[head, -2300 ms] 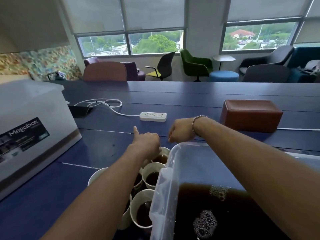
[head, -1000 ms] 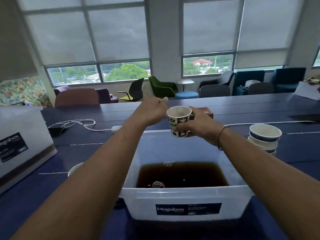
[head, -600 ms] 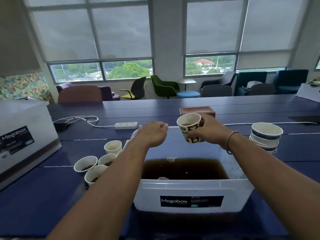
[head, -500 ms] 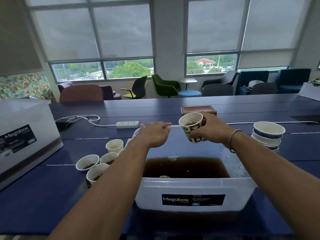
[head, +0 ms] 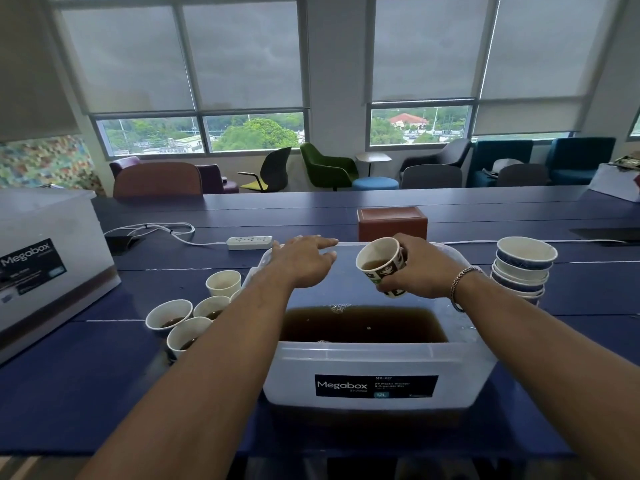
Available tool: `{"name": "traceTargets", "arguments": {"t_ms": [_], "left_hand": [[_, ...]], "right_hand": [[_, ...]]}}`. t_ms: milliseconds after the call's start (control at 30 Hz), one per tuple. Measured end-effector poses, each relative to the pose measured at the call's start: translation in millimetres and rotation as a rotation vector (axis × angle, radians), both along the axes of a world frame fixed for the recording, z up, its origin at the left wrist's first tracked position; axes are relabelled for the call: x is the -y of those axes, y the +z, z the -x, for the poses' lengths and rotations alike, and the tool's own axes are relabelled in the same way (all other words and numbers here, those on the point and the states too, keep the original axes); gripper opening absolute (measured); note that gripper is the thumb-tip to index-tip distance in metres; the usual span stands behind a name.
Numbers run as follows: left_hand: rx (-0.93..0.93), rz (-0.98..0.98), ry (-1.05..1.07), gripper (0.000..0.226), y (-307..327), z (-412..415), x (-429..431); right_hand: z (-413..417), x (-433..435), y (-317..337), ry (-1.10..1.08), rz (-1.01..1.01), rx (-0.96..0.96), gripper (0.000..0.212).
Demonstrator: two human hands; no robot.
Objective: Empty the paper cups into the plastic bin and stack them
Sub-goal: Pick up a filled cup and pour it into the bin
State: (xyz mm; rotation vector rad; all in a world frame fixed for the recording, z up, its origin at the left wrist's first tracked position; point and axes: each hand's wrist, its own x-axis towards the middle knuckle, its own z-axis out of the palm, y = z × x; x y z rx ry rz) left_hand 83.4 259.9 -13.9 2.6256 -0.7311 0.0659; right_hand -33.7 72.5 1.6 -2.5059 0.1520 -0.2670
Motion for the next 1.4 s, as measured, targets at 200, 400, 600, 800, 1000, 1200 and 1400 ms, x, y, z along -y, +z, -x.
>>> {"name": "traceTargets", "arguments": {"t_ms": [200, 400, 600, 800, 1000, 1200, 1400], "left_hand": [[-0.004, 0.006, 0.004, 0.041, 0.1, 2.6, -1.2], [-0.016, 0.025, 0.002, 0.042, -0.3, 2.8, -2.1], [-0.018, 0.025, 0.004, 0.043, 1.1, 5.4, -4.5], [-0.012, 0.022, 0.005, 0.043, 1.5, 6.0, -5.2], [-0.020, 0.024, -0.005, 0.044, 1.6, 6.1, -5.6], [-0.012, 0.006, -0.010, 0.044, 1.9, 6.2, -5.5], [-0.014, 0.004, -0.016, 0.045, 1.5, 4.6, -5.8]], "right_hand": [[9.3, -4.4, 3.4, -0.036, 0.232, -0.022, 0.054], [9.2, -5.6, 1.3, -0.025, 0.348, -0.019, 0.056], [7.9, -3.7, 0.6, -0.039, 0.374, -0.003, 0.051], [3.3, 0.5, -2.4, -0.048, 0.337, 0.025, 0.048], [2.3, 1.7, -1.2, -0.064, 0.350, 0.108, 0.049], [0.9, 1.1, -1.7, -0.094, 0.361, 0.198, 0.057], [0.8, 0.5, -2.4, -0.123, 0.377, 0.222, 0.065]]}}
